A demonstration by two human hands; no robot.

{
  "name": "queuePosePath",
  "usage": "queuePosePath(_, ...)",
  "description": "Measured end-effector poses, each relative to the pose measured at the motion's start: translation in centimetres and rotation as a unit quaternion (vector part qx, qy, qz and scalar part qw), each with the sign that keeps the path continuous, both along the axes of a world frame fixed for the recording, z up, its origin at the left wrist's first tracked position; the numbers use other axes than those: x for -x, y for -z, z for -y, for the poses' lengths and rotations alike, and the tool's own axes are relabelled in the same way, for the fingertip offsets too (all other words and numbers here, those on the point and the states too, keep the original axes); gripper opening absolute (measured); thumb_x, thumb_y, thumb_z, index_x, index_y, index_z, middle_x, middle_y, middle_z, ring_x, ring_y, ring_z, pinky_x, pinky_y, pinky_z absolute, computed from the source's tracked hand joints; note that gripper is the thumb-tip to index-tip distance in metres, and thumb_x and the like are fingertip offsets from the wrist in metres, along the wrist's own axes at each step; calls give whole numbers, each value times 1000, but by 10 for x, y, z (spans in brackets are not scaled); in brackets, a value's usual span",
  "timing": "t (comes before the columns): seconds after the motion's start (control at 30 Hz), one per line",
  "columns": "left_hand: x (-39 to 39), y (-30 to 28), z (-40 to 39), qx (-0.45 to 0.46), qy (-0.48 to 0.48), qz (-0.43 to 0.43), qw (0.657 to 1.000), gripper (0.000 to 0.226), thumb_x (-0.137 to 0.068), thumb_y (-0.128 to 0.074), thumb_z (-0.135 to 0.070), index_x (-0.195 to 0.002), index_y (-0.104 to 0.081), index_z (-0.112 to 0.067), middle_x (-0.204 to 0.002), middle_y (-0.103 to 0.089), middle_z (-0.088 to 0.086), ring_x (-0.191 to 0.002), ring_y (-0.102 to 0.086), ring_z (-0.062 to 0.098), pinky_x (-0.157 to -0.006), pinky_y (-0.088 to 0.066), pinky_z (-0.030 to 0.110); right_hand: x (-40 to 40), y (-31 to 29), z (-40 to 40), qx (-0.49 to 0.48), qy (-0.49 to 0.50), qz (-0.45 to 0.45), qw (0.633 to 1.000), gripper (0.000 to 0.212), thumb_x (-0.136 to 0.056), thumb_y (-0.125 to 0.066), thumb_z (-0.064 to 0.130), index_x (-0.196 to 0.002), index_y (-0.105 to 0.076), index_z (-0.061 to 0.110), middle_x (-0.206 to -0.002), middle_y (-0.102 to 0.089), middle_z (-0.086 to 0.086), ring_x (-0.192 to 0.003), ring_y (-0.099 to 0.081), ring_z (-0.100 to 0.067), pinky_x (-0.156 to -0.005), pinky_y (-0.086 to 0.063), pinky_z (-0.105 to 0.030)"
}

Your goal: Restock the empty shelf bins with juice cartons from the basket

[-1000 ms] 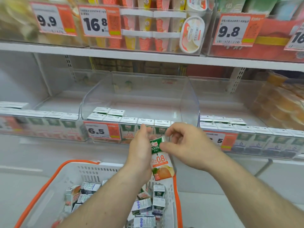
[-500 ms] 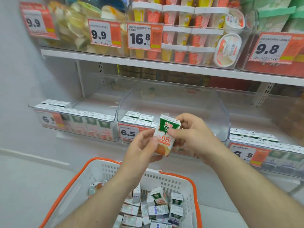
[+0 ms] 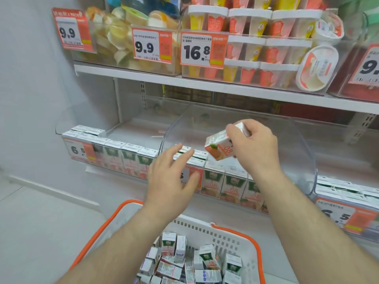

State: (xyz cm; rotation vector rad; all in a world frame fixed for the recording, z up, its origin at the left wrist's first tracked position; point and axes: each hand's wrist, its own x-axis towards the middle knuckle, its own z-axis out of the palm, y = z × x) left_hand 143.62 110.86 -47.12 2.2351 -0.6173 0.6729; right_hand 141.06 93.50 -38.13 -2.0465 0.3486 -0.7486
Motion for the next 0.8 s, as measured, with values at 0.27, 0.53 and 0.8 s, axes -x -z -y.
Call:
queuePosePath(0.27, -11, 30, -4, -186, -19, -26, 982, 75, -75, -63, -32, -142, -32, -43, -153, -34, -4, -146, -10, 24, -108, -24, 56, -43, 31, 13, 209, 8, -222, 952, 29, -86, -56, 52, -98, -66, 27, -104, -70, -2, -93, -59, -27, -72, -45, -31)
queuePosePath(0.53, -9, 34, 1, -128, 0, -46, 991, 75, -71, -57, -28, -142, -35, -40, -153, -31, -5, -146, -10, 21, -96, -37, 55, -65, 41, 8, 248, -57, -317, 914, 48, -84, -52, 60, -99, -68, 18, -103, -69, -5, -90, -60, -28, -72, -48, -33)
queuePosePath(0.8, -6, 26, 0, -137, 8, -91, 986, 72, -83, -56, -30, -148, -29, -44, -159, -16, -14, -146, 9, 10, -106, -27, 48, -65, 29, 18, 88, -110, -366, 920, 77, -95, -16, 69, -140, -52, 18, -150, -45, -6, -135, -43, -26, -108, -31, -42)
